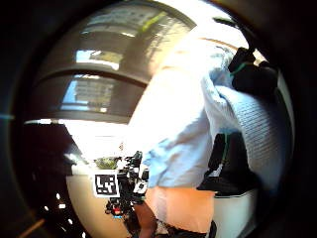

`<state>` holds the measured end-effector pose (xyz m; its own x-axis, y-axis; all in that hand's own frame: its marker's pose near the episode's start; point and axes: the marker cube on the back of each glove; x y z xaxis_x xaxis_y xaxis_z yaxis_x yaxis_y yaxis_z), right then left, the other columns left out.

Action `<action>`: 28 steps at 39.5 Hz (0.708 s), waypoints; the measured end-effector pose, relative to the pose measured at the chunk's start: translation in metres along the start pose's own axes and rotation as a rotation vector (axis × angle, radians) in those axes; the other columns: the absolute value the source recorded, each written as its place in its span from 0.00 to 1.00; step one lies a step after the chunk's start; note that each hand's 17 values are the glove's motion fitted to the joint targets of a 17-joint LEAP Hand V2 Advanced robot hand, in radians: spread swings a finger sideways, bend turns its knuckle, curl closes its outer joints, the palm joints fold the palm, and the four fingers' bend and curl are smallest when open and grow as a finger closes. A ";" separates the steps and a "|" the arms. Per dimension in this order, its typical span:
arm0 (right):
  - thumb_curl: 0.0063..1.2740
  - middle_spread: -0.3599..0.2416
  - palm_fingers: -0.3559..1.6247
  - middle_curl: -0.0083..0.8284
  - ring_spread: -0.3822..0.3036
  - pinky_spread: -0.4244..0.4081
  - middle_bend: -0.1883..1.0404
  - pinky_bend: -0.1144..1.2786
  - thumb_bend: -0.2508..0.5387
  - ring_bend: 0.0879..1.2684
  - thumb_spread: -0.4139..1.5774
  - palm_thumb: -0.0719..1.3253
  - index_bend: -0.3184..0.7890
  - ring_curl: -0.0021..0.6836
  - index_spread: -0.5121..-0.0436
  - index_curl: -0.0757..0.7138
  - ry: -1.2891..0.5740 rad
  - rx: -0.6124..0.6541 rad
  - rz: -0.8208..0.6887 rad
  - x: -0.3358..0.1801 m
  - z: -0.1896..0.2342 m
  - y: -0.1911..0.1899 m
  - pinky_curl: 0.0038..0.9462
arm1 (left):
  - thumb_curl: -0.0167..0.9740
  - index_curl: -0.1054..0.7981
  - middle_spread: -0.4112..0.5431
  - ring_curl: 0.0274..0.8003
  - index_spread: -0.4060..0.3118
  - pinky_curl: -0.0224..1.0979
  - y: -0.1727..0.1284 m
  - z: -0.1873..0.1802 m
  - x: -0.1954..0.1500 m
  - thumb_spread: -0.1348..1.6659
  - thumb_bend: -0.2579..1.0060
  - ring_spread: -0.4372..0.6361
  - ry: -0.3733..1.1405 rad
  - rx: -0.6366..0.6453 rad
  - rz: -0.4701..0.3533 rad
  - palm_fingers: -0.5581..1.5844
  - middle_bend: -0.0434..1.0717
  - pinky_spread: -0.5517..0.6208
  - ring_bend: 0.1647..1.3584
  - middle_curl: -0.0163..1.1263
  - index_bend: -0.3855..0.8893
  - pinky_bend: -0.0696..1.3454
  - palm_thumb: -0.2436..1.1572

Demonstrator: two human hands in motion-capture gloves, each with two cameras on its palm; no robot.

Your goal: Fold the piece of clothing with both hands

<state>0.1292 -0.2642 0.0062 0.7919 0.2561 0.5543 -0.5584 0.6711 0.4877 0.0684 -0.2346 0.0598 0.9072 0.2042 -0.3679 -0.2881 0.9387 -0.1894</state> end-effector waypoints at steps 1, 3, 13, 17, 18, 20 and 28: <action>0.34 0.20 0.76 0.60 0.23 0.19 0.63 0.54 0.41 0.71 0.71 0.67 0.33 0.71 0.41 0.20 0.012 0.005 -0.012 -0.009 0.003 0.000 0.41 | 0.21 0.54 0.36 0.38 0.36 0.29 -0.002 -0.006 0.003 0.90 0.21 0.58 0.036 0.036 0.044 0.44 0.22 0.84 0.23 0.35 0.41 0.21 0.36; 0.35 0.21 0.76 0.60 0.23 0.17 0.63 0.54 0.39 0.70 0.68 0.68 0.33 0.71 0.41 0.21 0.021 -0.007 -0.042 -0.028 0.008 0.003 0.40 | 0.22 0.53 0.35 0.39 0.36 0.29 -0.007 -0.019 0.006 0.90 0.21 0.58 0.081 0.135 0.110 0.44 0.22 0.85 0.24 0.35 0.40 0.20 0.37; 0.43 0.23 0.77 0.62 0.23 0.14 0.62 0.53 0.31 0.68 0.57 0.71 0.35 0.71 0.43 0.24 -0.123 -0.386 -0.298 -0.162 0.067 0.117 0.40 | 0.25 0.51 0.35 0.39 0.36 0.28 0.050 -0.044 -0.057 0.89 0.22 0.57 -0.003 -0.016 -0.257 0.43 0.22 0.86 0.26 0.36 0.40 0.20 0.42; 0.45 0.24 0.77 0.62 0.23 0.14 0.62 0.52 0.29 0.68 0.54 0.72 0.35 0.71 0.44 0.25 0.060 -0.406 -0.383 -0.172 0.098 0.158 0.39 | 0.25 0.50 0.35 0.39 0.36 0.28 0.056 -0.042 -0.064 0.89 0.23 0.57 0.061 0.072 -0.232 0.43 0.22 0.86 0.26 0.36 0.40 0.20 0.44; 0.45 0.24 0.77 0.62 0.23 0.14 0.62 0.52 0.29 0.68 0.54 0.72 0.35 0.71 0.44 0.26 0.118 -0.439 -0.393 -0.169 0.101 0.168 0.39 | 0.26 0.49 0.36 0.39 0.36 0.28 0.063 -0.042 -0.062 0.89 0.23 0.57 0.070 0.070 -0.238 0.43 0.22 0.86 0.26 0.36 0.40 0.20 0.45; 0.46 0.24 0.77 0.62 0.23 0.14 0.62 0.52 0.29 0.67 0.53 0.72 0.35 0.71 0.44 0.26 0.263 -0.541 -0.391 -0.157 0.102 0.188 0.39 | 0.26 0.49 0.36 0.39 0.36 0.28 0.073 -0.040 -0.063 0.89 0.24 0.57 0.070 0.064 -0.255 0.43 0.22 0.86 0.26 0.37 0.40 0.20 0.46; 0.49 0.24 0.78 0.63 0.22 0.13 0.62 0.52 0.27 0.65 0.50 0.71 0.35 0.70 0.44 0.28 0.060 -0.565 -0.547 -0.176 0.104 0.191 0.39 | 0.28 0.48 0.35 0.39 0.36 0.27 0.079 -0.037 -0.065 0.90 0.25 0.57 0.160 0.028 -0.212 0.43 0.22 0.86 0.27 0.37 0.40 0.20 0.50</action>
<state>-0.1425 -0.2530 0.0722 0.9390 -0.1861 0.2891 0.1117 0.9604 0.2553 -0.0251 -0.1839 0.0349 0.8858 -0.0417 -0.4622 -0.0866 0.9636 -0.2528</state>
